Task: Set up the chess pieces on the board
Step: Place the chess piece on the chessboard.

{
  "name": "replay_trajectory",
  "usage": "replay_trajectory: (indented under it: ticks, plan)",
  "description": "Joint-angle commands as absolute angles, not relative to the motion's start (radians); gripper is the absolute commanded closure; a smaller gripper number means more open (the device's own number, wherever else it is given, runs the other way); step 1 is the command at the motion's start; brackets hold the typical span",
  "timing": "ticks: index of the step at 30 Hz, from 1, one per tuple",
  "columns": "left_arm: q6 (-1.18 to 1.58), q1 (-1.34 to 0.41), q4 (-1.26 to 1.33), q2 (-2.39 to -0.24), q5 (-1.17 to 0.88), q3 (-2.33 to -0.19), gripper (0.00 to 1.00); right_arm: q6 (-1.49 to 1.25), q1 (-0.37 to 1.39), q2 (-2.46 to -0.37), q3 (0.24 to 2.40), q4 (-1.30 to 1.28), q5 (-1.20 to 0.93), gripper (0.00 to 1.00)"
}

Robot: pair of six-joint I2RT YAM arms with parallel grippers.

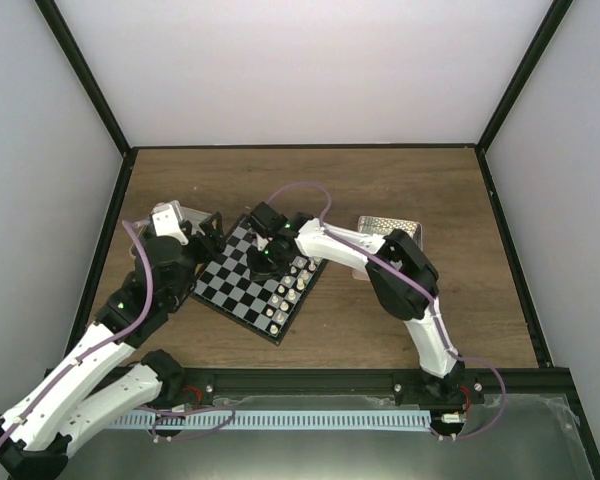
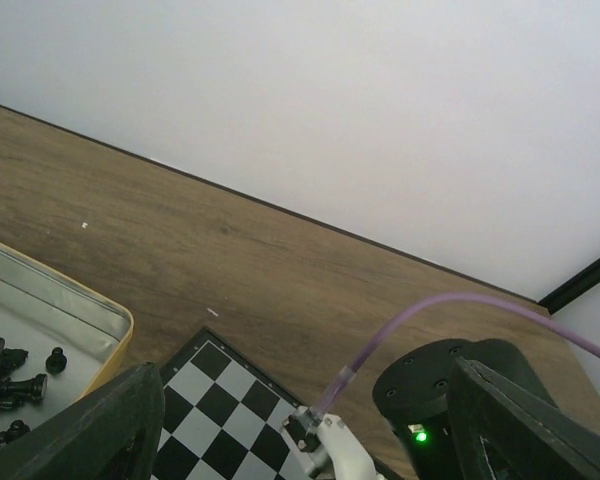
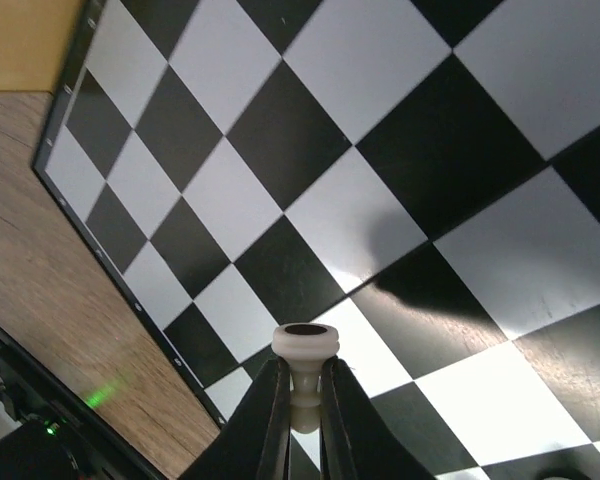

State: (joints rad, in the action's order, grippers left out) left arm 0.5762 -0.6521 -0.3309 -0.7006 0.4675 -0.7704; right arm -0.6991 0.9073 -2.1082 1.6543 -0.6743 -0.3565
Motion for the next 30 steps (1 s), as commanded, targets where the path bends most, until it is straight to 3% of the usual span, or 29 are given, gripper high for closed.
replay_trajectory:
  ticks: [1, 12, 24, 30]
  plan:
    - [0.578, -0.644, -0.321, -0.685, 0.497, -0.762, 0.21, -0.653, 0.921, -2.126, 1.706, -0.744, -0.394, 0.95]
    - [0.581, -0.643, -0.338, -0.689, 0.497, -0.755, 0.21, -0.632, 0.922, -2.159, 1.763, -0.744, -0.414, 0.8]
    - [0.692, -0.642, -0.497, -0.728, 0.468, -0.698, 0.21, -0.63, 0.916, -2.099, 1.678, -0.657, -0.28, 0.73]
    - [0.809, -0.636, -0.558, -0.725, 0.511, -0.649, 0.22, -0.586, 0.952, -2.157, 1.743, -0.7, -0.249, 0.68]
